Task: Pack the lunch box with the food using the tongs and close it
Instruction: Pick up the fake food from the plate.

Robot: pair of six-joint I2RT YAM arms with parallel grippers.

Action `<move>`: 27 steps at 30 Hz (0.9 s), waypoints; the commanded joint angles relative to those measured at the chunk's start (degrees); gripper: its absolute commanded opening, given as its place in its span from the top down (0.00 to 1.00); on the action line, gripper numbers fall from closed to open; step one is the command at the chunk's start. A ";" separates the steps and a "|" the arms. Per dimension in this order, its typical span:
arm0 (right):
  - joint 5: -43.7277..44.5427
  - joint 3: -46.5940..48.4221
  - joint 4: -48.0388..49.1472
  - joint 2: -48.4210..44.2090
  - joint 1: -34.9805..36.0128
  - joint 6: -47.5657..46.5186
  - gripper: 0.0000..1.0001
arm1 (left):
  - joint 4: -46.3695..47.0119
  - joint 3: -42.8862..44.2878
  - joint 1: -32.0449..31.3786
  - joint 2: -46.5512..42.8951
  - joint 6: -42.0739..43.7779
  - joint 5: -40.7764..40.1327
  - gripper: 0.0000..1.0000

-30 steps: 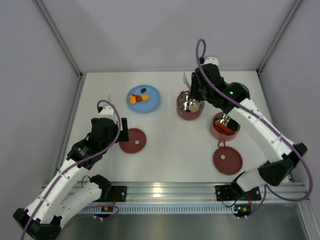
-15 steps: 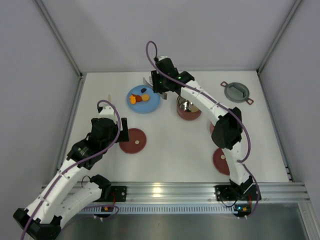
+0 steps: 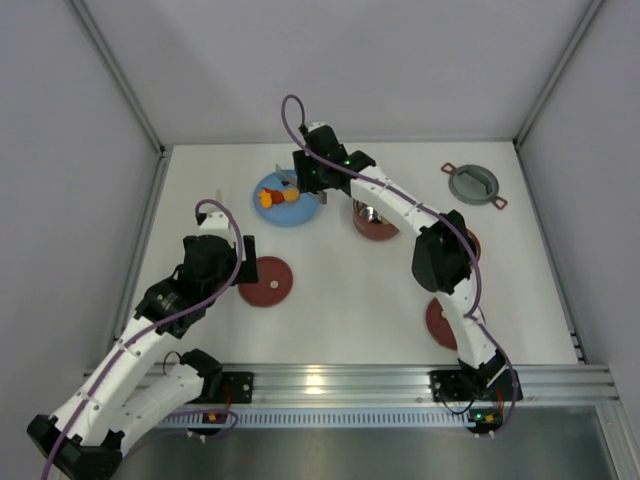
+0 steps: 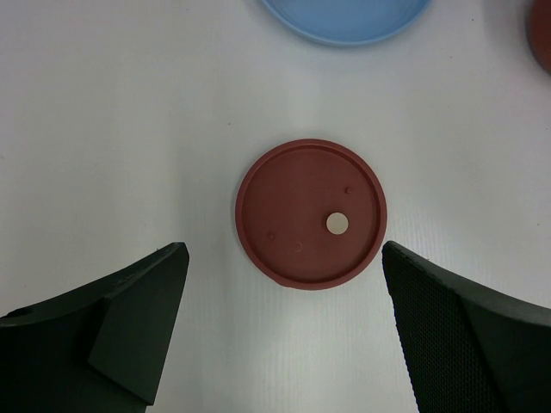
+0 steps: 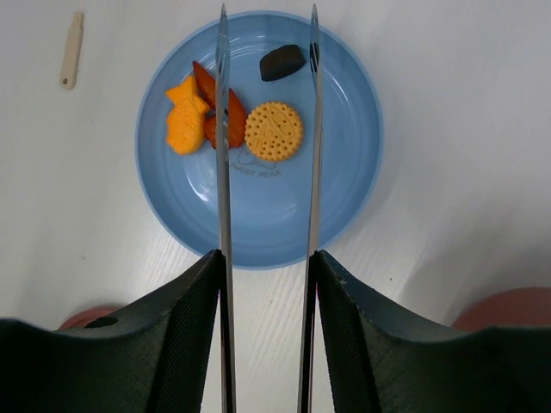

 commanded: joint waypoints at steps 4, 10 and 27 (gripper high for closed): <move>0.41 4.57 4.22 3.42 0.73 -1.23 0.52 | 0.77 0.50 -0.20 -0.03 0.52 -0.90 0.01; 1.02 4.83 4.92 5.01 0.73 -0.97 0.52 | 0.86 0.50 -0.28 0.06 0.44 -0.90 0.01; 4.62 6.76 4.05 7.30 2.75 -3.68 0.53 | 0.68 0.50 -0.28 -0.03 0.52 -0.98 0.01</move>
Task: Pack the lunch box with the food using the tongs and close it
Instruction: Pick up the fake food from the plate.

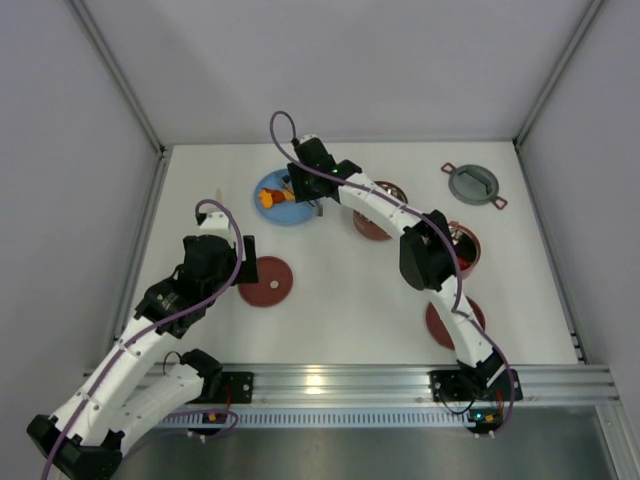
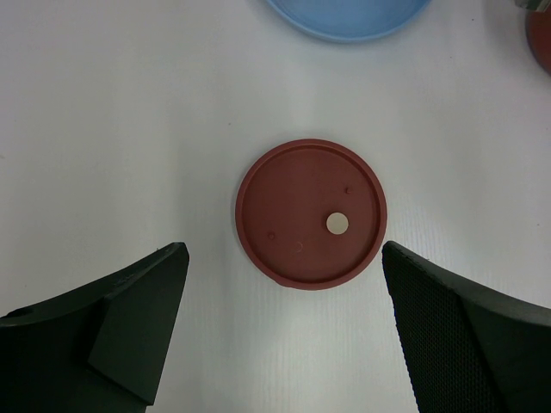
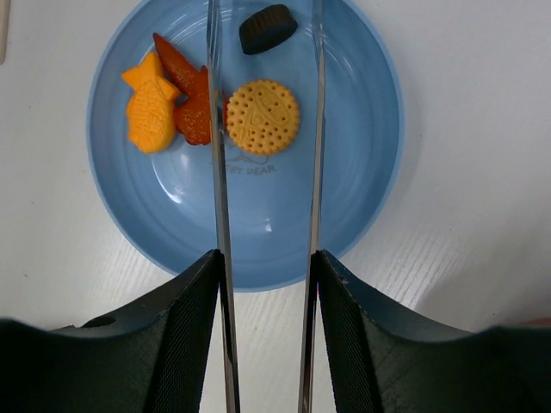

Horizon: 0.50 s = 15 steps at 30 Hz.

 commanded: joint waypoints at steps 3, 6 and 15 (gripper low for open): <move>5.15 6.48 2.10 1.46 3.36 -4.11 0.53 | 0.68 0.50 -0.28 -0.03 0.44 -0.98 0.01; 6.91 6.67 1.92 1.82 4.60 -5.08 0.53 | 0.77 0.50 -0.20 -0.03 0.44 -0.98 0.01; 7.80 6.76 0.60 1.82 4.78 -4.74 0.63 | 0.77 0.59 -0.28 -0.11 0.44 -0.81 0.01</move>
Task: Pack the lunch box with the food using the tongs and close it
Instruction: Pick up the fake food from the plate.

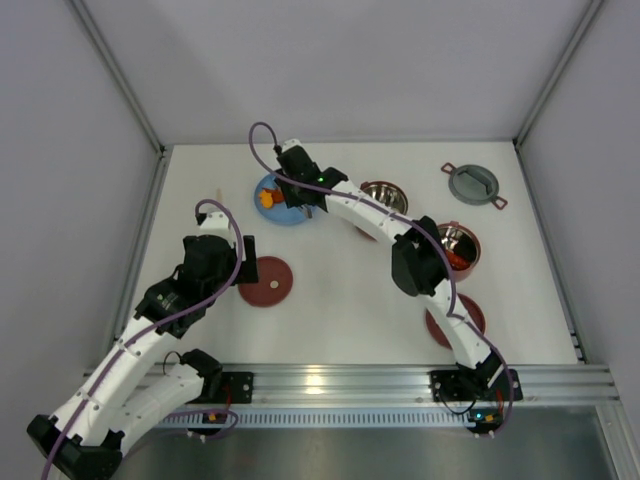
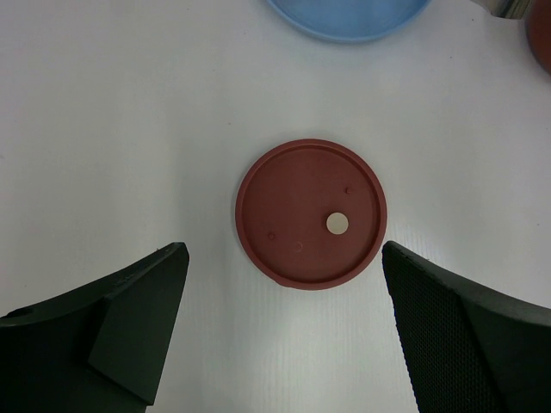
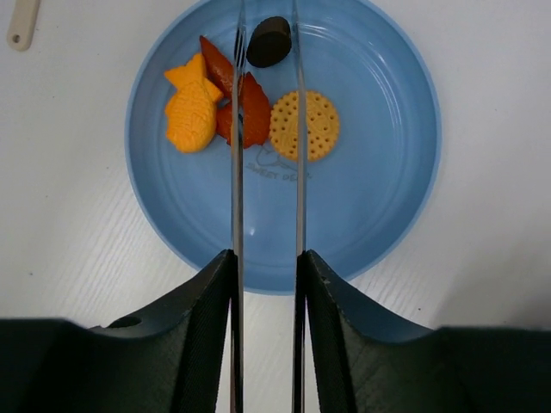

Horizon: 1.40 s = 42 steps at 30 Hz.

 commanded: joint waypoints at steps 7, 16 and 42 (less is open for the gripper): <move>2.01 1.51 -0.30 -2.63 0.03 -0.10 0.73 | 0.77 0.50 -0.28 -0.12 0.44 -0.90 0.01; 2.53 -4.03 0.84 -9.56 0.03 0.78 0.82 | 0.86 0.50 -0.28 -0.11 0.44 -0.90 0.01; 17.56 -42.42 -4.43 -51.49 -0.32 9.30 0.75 | 0.86 0.41 -0.28 0.24 0.52 -0.63 0.01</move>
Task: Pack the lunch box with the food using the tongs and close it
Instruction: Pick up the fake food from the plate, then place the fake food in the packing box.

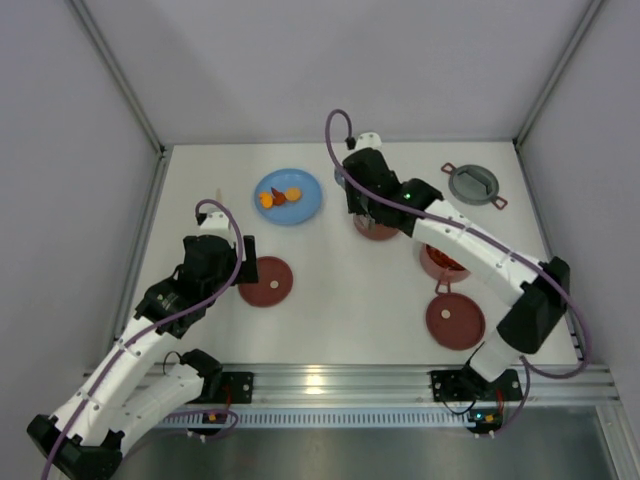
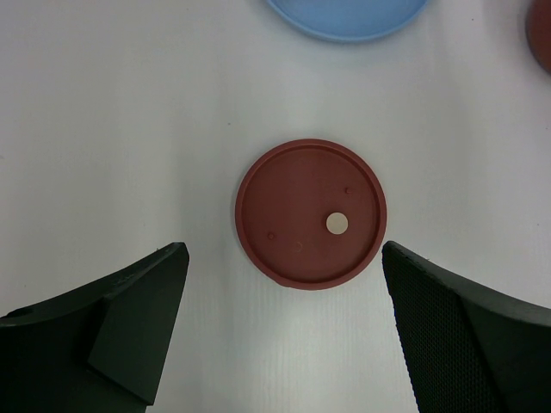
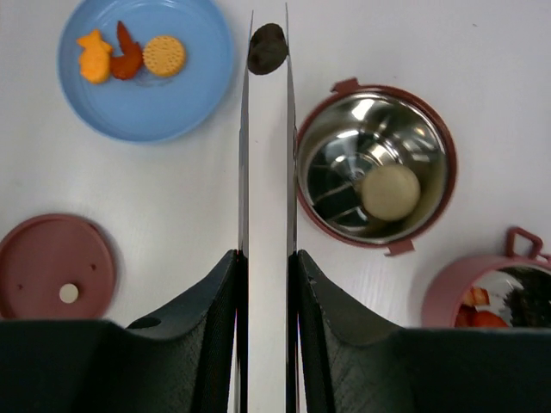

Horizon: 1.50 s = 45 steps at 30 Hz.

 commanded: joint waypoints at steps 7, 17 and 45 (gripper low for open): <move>6.67 -18.06 -1.72 -20.05 -1.11 7.18 0.74 | 0.86 0.41 -0.28 0.22 0.52 -0.65 0.01; 6.93 -22.30 -2.16 -22.34 -1.99 8.24 0.68 | 0.77 0.41 -0.20 0.22 0.52 -0.74 0.01; -3.62 17.93 -2.95 12.88 2.40 -1.95 0.56 | 0.77 0.41 -0.28 0.74 0.52 -0.92 0.01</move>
